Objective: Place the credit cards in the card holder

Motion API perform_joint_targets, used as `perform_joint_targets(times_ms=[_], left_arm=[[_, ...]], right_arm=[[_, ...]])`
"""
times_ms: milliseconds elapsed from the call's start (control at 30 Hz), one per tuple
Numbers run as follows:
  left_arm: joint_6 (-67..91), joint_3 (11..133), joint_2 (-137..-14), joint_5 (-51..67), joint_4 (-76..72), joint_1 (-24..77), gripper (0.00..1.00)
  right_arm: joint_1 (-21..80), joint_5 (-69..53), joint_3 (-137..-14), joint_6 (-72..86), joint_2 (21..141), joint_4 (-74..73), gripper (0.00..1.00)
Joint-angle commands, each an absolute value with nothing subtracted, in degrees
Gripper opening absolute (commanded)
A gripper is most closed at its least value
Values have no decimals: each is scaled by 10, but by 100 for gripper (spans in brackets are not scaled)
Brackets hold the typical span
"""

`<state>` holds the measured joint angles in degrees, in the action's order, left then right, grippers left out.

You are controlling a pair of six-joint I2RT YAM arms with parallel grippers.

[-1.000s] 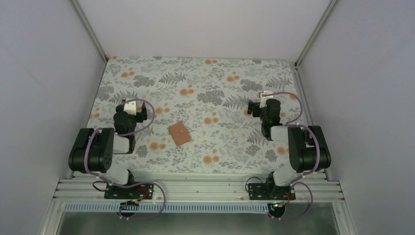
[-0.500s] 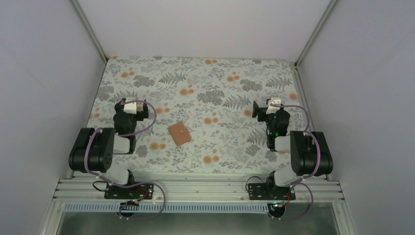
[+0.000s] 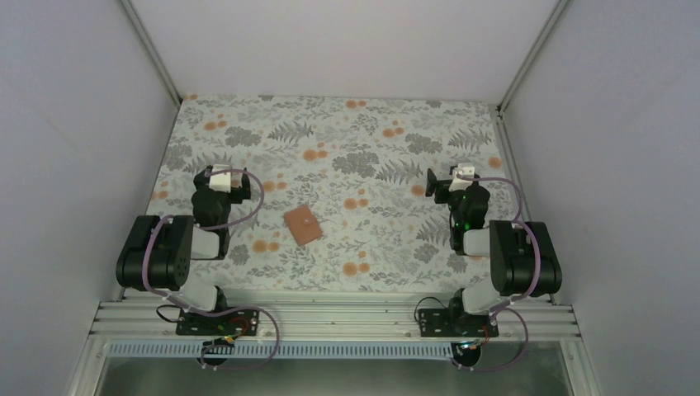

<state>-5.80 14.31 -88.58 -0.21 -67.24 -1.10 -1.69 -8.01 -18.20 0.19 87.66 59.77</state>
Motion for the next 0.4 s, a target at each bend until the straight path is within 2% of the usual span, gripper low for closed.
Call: perform_joint_targets(times_ms=[0, 367], left_arm=[[-64, 143, -888, 2, -703, -9, 100], [-64, 143, -888, 2, -703, -10, 100]], right_arm=[[-19, -80, -182, 1, 871, 630, 100], [-20, -88, -180, -1, 871, 635, 100]])
